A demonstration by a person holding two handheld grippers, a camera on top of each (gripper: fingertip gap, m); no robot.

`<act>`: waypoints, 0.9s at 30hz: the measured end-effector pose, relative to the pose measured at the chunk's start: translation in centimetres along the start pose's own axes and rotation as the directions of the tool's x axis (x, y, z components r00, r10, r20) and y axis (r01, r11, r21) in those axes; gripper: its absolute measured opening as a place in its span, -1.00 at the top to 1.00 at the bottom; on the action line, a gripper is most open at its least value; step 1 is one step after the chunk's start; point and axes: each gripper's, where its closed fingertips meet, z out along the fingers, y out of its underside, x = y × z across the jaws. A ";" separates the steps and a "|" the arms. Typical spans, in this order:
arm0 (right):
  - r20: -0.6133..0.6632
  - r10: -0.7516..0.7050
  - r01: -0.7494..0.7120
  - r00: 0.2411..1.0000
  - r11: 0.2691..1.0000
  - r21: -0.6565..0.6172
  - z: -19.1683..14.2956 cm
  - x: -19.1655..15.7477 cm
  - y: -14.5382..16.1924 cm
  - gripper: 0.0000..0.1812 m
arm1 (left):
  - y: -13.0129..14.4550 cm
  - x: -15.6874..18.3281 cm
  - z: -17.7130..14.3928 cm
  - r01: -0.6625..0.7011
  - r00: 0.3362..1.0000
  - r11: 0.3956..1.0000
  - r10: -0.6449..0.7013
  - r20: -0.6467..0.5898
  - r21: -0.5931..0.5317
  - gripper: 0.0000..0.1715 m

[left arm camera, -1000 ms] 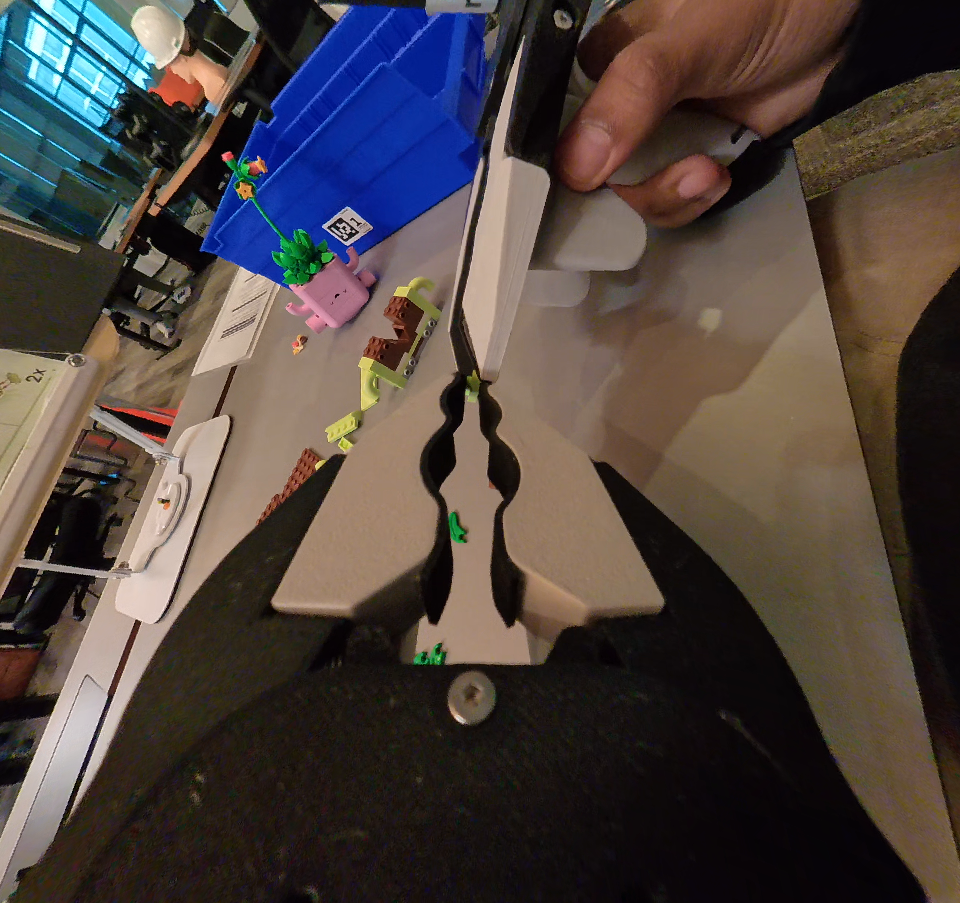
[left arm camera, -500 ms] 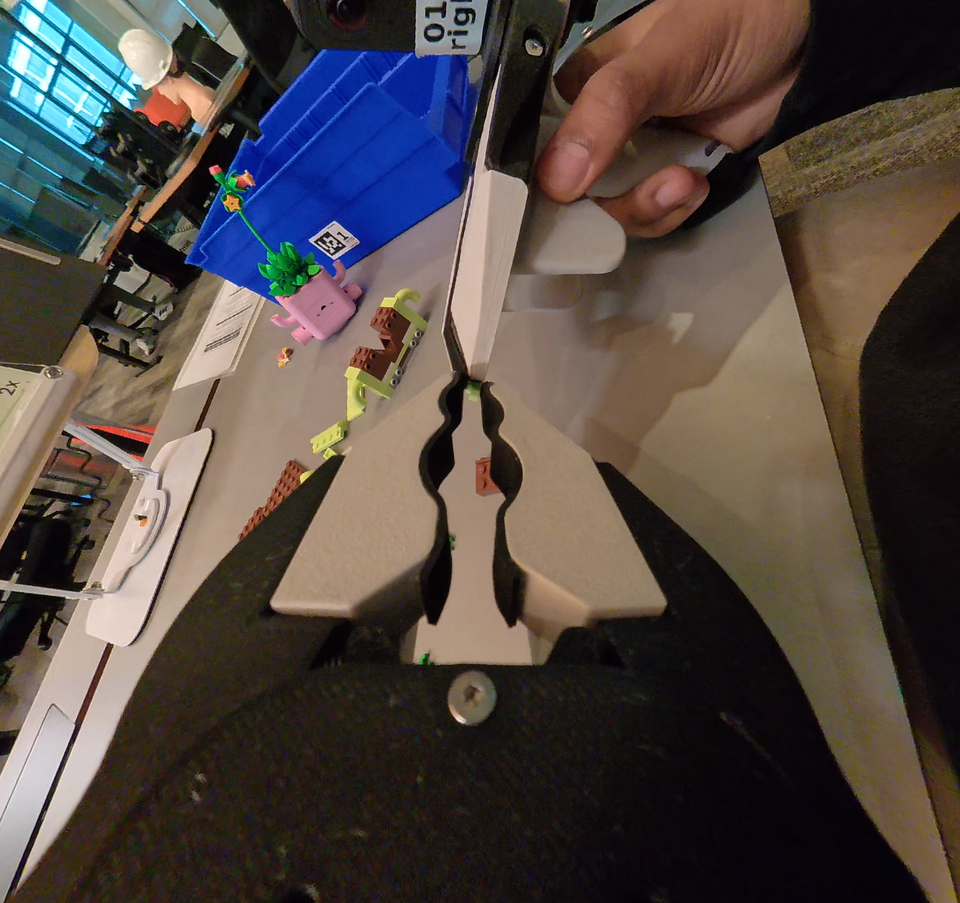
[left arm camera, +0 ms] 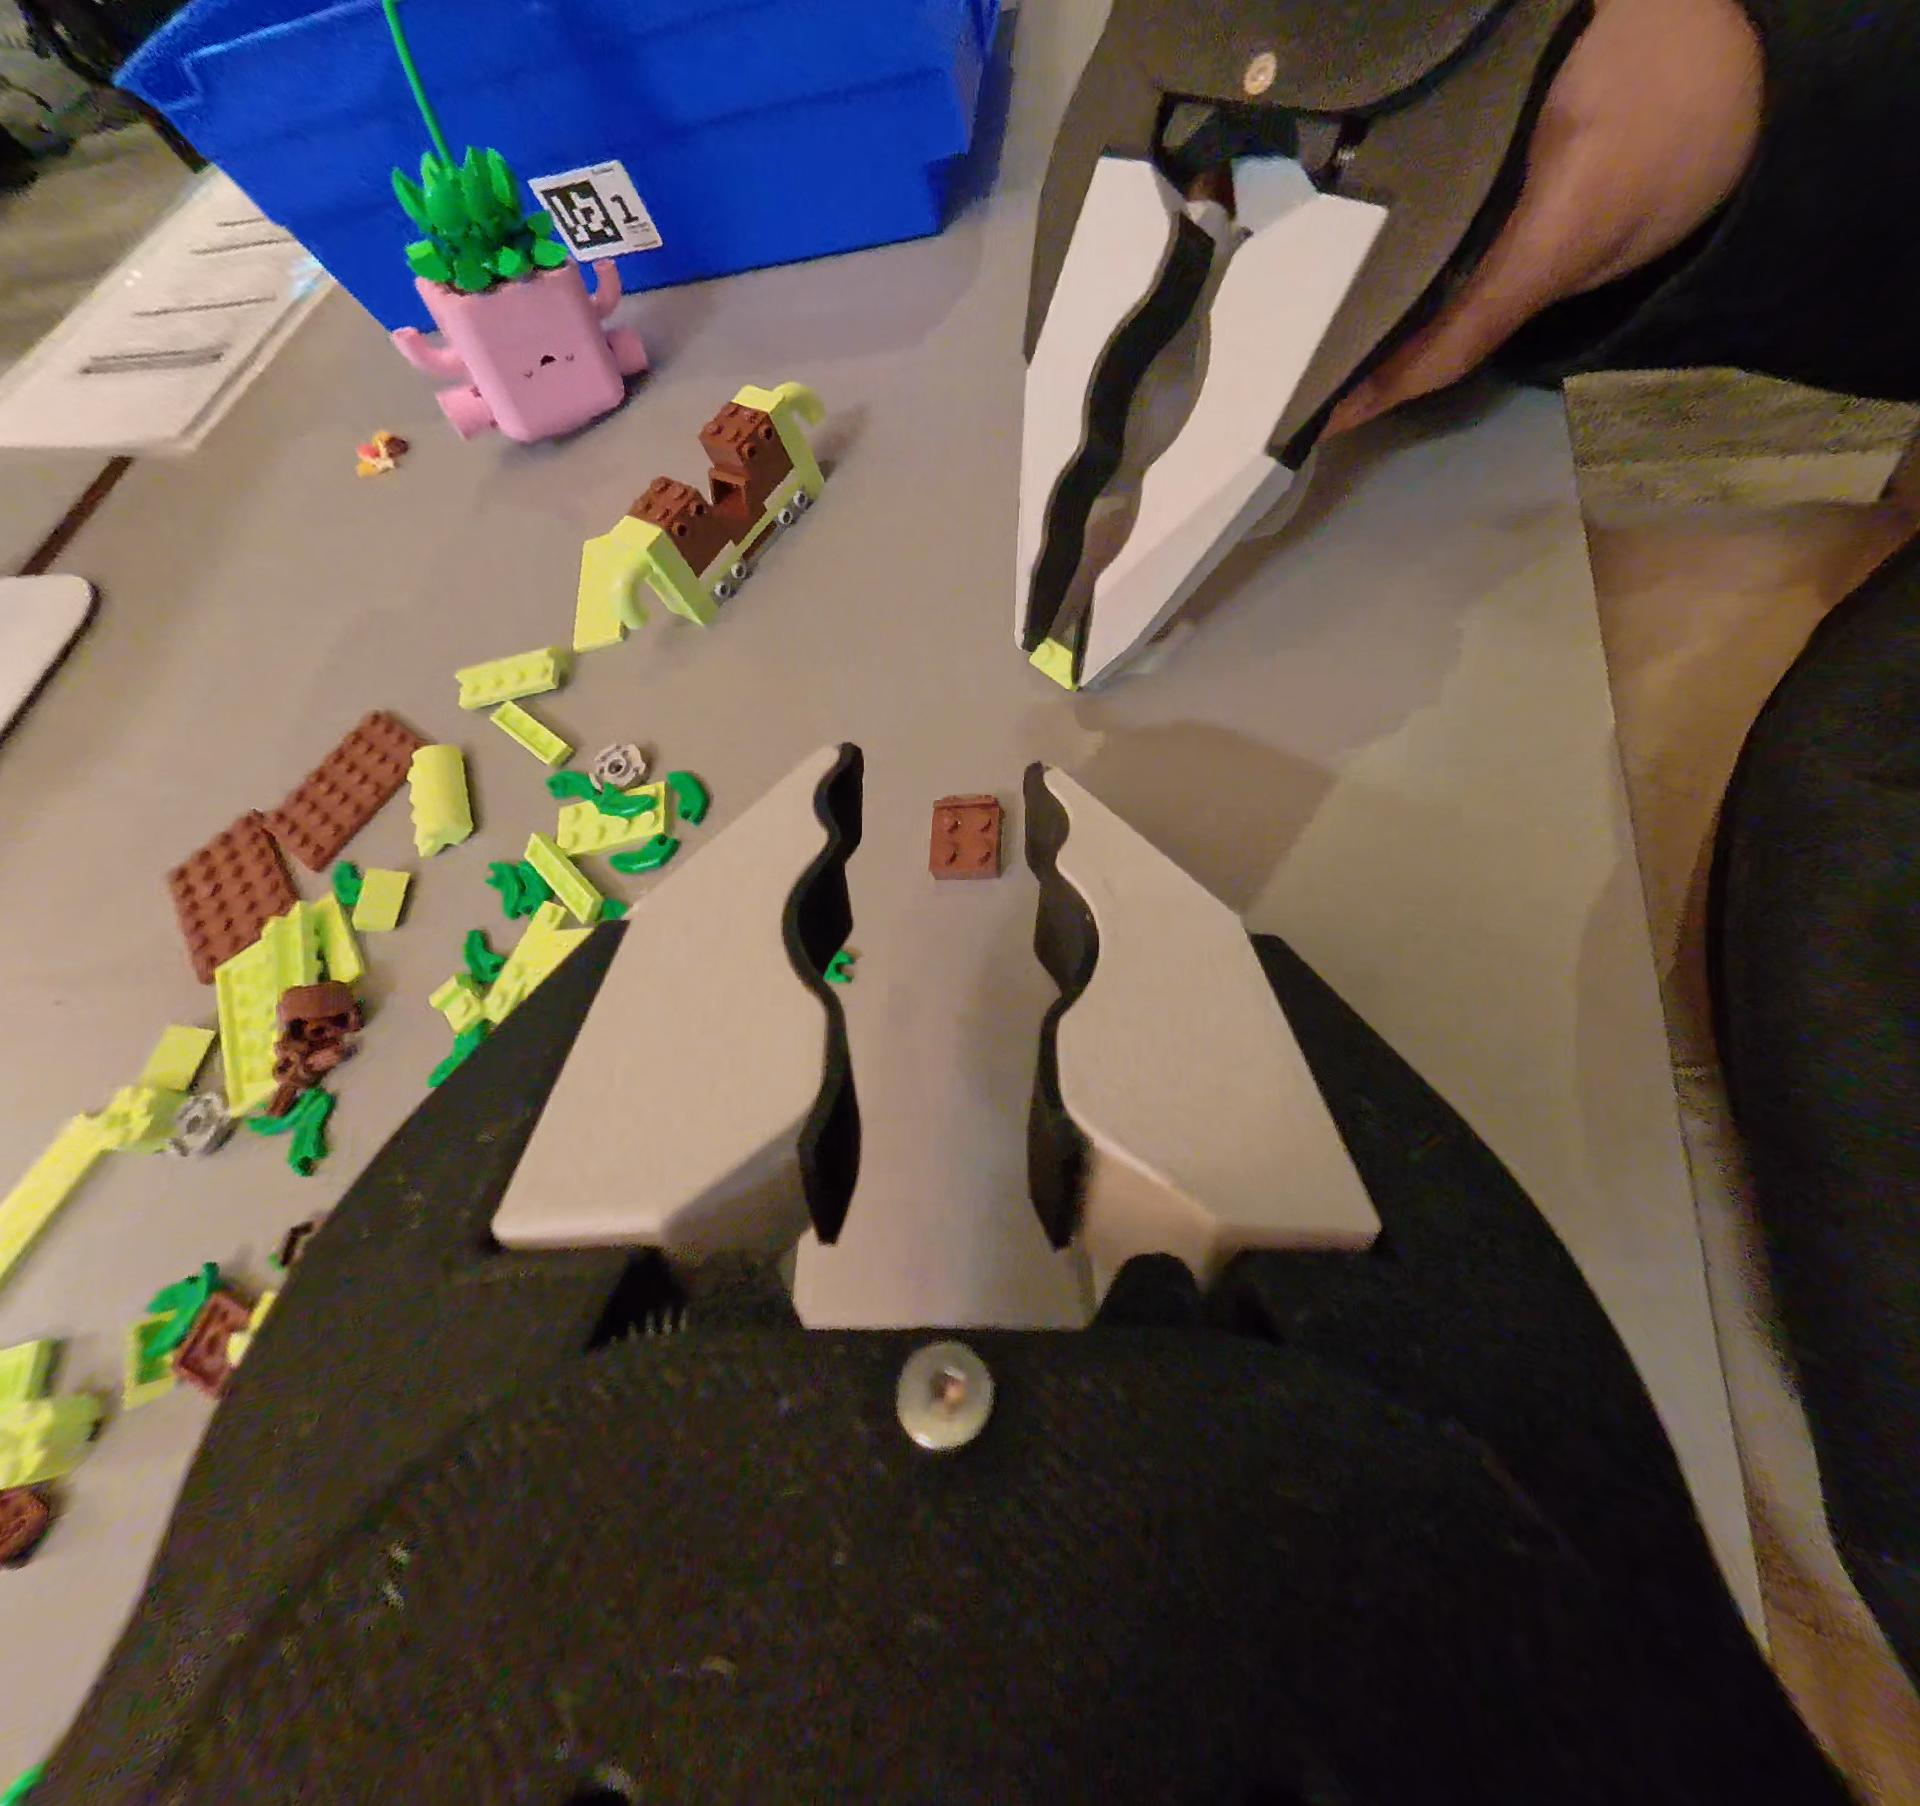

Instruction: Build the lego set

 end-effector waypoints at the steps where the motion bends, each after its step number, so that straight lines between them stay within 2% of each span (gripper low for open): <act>1: 0.000 -0.011 0.011 1.000 1.000 0.000 0.0 0.0 0.0 0.86 | 0.1 0.0 0.0 0.012 1.000 1.000 -0.012 -0.006 0.001 0.67; 13: 0.036 0.000 0.000 0.999 1.000 -0.014 -0.3 0.4 0.5 0.70 | 1.0 -0.1 0.4 0.059 0.997 0.998 -0.060 -0.039 -0.017 0.67; 27: 0.044 0.018 -0.017 0.999 1.000 -0.013 -0.2 0.5 0.5 0.74 | 1.4 -0.4 0.8 0.094 0.994 0.994 -0.096 -0.051 -0.051 0.64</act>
